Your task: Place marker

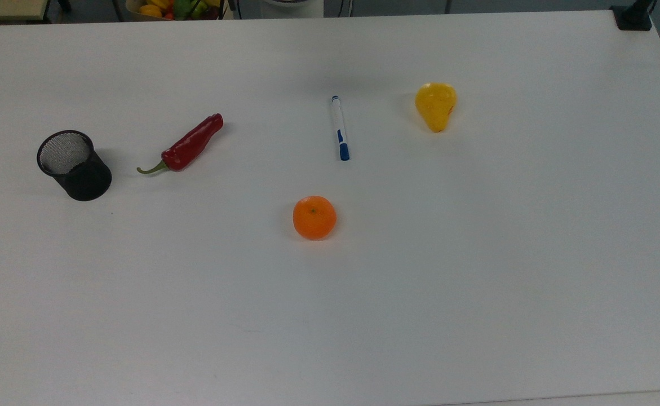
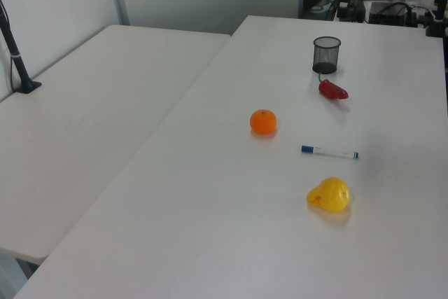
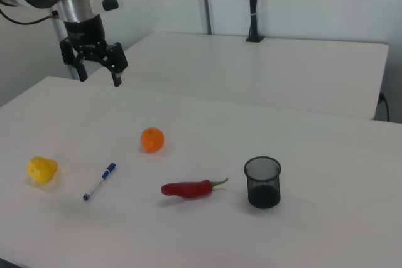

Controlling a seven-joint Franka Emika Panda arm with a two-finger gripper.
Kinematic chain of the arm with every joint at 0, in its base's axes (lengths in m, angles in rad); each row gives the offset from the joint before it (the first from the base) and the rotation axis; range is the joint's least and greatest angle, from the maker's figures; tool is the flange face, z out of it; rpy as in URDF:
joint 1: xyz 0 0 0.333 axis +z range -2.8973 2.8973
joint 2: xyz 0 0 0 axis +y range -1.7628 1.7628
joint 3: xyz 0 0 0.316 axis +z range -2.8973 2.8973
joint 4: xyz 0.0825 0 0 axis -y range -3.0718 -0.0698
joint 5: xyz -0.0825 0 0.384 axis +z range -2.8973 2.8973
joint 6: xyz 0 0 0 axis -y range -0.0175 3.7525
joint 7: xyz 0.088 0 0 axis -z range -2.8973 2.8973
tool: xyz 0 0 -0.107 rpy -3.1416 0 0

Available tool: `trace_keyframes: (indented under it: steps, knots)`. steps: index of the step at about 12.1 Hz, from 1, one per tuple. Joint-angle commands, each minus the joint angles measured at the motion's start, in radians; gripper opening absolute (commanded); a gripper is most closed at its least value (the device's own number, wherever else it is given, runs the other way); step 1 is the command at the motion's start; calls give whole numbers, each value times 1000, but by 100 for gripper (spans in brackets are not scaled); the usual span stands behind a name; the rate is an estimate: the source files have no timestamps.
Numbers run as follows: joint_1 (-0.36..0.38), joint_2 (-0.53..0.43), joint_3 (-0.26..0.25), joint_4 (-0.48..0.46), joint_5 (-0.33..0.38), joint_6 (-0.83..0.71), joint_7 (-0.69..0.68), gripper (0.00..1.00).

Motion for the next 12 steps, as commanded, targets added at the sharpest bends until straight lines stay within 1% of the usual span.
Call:
trace_keyframes:
  steps: [1,3,4,7,8,11,12]
  knots:
    - [43,-12,-9,-100,-1,122,21,100]
    - [70,-12,-8,-167,-9,202,67,100]
    - [85,-6,-6,-193,-24,228,70,100]
    - [102,2,-1,-276,-35,329,79,100]
    - [124,22,-3,-283,-36,340,95,100]
    - [141,77,-3,-293,-40,353,104,100]
    - [148,100,-3,-309,-49,389,109,100]
